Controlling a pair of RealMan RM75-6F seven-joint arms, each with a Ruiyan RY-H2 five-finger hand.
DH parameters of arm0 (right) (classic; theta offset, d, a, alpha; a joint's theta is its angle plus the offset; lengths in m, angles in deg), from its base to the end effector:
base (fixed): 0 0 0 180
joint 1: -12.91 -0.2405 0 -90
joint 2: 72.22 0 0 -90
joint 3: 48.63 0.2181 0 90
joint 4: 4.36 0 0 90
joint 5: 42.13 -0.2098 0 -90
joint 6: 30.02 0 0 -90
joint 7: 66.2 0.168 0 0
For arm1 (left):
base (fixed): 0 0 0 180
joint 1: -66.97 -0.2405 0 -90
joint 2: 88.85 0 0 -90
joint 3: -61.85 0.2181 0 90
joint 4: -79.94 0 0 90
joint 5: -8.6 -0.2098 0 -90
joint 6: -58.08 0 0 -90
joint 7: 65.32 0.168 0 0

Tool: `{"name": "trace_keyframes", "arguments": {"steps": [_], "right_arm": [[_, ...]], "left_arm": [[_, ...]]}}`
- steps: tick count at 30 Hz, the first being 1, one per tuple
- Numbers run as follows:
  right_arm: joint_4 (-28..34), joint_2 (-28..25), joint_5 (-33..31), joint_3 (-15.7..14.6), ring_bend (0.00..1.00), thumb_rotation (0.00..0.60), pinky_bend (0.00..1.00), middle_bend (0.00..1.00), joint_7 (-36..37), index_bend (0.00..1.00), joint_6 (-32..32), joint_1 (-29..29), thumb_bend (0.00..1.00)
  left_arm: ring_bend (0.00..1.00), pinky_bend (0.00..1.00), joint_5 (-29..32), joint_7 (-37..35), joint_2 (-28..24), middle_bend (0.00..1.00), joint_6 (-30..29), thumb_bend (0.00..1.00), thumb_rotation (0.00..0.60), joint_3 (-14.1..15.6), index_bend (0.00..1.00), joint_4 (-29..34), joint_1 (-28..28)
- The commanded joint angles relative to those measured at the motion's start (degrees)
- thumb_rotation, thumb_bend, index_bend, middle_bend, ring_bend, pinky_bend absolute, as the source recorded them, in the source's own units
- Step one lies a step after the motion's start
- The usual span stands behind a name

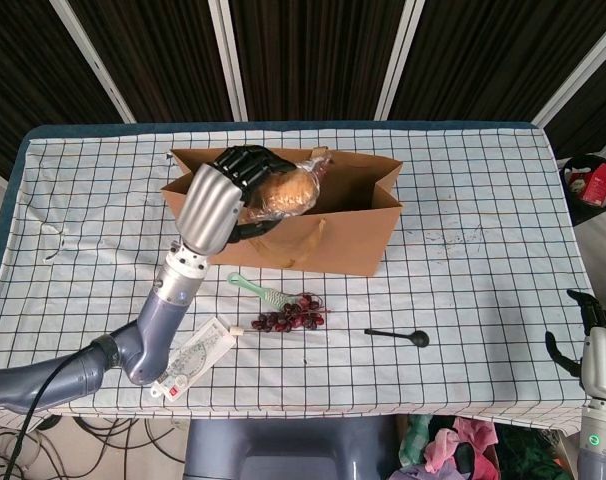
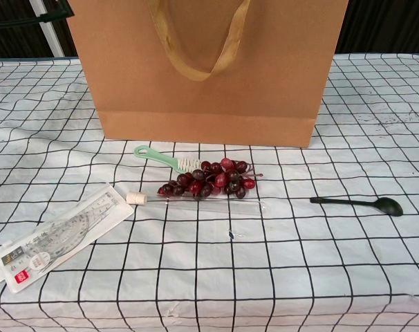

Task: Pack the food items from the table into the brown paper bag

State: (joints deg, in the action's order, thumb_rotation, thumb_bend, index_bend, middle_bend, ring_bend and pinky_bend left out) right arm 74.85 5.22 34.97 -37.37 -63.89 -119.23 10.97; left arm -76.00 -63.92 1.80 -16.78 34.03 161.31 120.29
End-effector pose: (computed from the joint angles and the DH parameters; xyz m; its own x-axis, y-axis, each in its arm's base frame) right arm -0.3166 -0.2107 0.1430 0.3465 0.2007 0.9163 -0.9280 0.2159 0.3037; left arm 0.0465 0.3708 0.0930 -0.0913 -0.2346 0.9678 0.7136 -0.6932 -0.1007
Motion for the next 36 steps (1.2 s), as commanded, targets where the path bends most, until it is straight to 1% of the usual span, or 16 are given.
{"name": "trace_keyframes", "arguments": {"steps": [1,6,9,12,14,18,21,24,25,28,30,31,32,33,35,36], "right_arm": [[-0.06,0.07,0.00,0.08,0.31,0.600,0.30,0.22,0.05,0.22,-0.03,-0.04,0.27],[-0.46,0.26,0.06,0.12,0.31,0.600,0.30,0.22,0.06,0.22,-0.11,-0.10,0.27],[-0.57,0.28,0.03,0.17,0.31,0.600,0.30,0.22,0.30,0.23,-0.14,-0.07,0.27],[-0.53,0.25,0.18,0.25,0.31,0.600,0.30,0.22,0.68,0.23,-0.40,-0.02,0.27],[-0.54,0.27,0.19,0.33,0.31,0.600,0.30,0.22,0.93,0.23,-0.56,0.04,0.27],[-0.61,0.19,0.22,0.37,0.31,0.600,0.30,0.22,1.20,0.23,-0.59,0.07,0.27],[-0.60,0.10,0.14,0.47,0.31,0.600,0.30,0.22,1.32,0.23,-0.64,0.11,0.27],[-0.58,-0.02,0.02,0.55,0.31,0.600,0.30,0.22,1.39,0.23,-0.66,0.17,0.27],[-0.61,-0.04,-0.04,0.58,0.31,0.600,0.30,0.22,1.37,0.23,-0.69,0.20,0.27],[-0.66,-0.05,-0.09,0.64,0.31,0.600,0.30,0.22,1.35,0.23,-0.79,0.25,0.27],[-0.68,0.03,-0.17,0.68,0.31,0.600,0.30,0.22,1.17,0.23,-0.95,0.32,0.27],[-0.64,0.06,-0.18,0.70,0.31,0.600,0.30,0.22,1.12,0.23,-1.01,0.33,0.27],[-0.60,0.12,-0.14,0.71,0.31,0.600,0.30,0.22,1.03,0.23,-1.13,0.35,0.27],[-0.57,0.15,-0.06,0.69,0.31,0.600,0.30,0.22,0.94,0.23,-1.20,0.34,0.27],[-0.47,0.23,0.12,0.61,0.31,0.600,0.30,0.22,0.74,0.23,-1.24,0.28,0.27],[-0.41,0.25,0.24,0.54,0.31,0.600,0.30,0.22,0.70,0.23,-1.19,0.24,0.27]], "left_arm": [[0.30,0.37,3.34,-4.05,1.04,0.43,1.67,0.28,0.600,-0.52,0.32,-2.27,0.42],[0.28,0.36,5.09,-4.92,1.73,0.42,3.09,0.27,0.600,-0.15,0.30,-4.52,1.32],[0.22,0.33,5.52,-4.36,1.50,0.37,3.62,0.23,0.600,0.41,0.26,-4.59,1.49],[0.06,0.22,6.79,-2.23,0.66,0.23,4.63,0.11,0.600,0.77,0.17,-3.78,1.38],[0.00,0.15,8.83,0.36,-0.38,0.15,6.26,0.04,0.600,0.85,0.13,-2.31,1.29],[0.00,0.12,10.10,3.97,-2.78,0.12,7.08,0.01,0.600,1.26,0.12,1.69,0.82],[0.00,0.12,9.12,4.73,-3.10,0.12,4.58,0.01,0.600,0.94,0.12,3.15,0.42],[0.00,0.14,6.17,3.68,-4.38,0.15,-0.27,0.02,0.600,1.20,0.13,7.65,-1.66],[0.01,0.14,4.35,3.40,-5.36,0.17,-2.21,0.03,0.600,2.10,0.13,9.79,-3.02],[0.03,0.17,-1.70,4.24,-9.19,0.19,-7.59,0.04,0.600,6.59,0.14,15.29,-8.06],[0.06,0.19,-6.91,5.18,-11.90,0.20,-12.18,0.04,0.600,11.00,0.16,17.90,-12.50],[0.08,0.20,-8.87,5.53,-12.72,0.20,-13.82,0.04,0.600,12.54,0.16,18.33,-13.98],[0.08,0.20,-12.02,6.15,-13.76,0.20,-16.48,0.04,0.600,15.28,0.16,18.50,-16.46],[0.08,0.20,-13.75,6.26,-14.28,0.20,-17.88,0.04,0.600,16.93,0.16,18.33,-17.87],[0.08,0.20,-17.82,6.31,-15.81,0.20,-21.09,0.04,0.600,22.34,0.15,17.65,-22.25],[0.08,0.20,-18.50,6.20,-16.18,0.20,-21.45,0.04,0.600,23.72,0.15,17.36,-23.27]]}}
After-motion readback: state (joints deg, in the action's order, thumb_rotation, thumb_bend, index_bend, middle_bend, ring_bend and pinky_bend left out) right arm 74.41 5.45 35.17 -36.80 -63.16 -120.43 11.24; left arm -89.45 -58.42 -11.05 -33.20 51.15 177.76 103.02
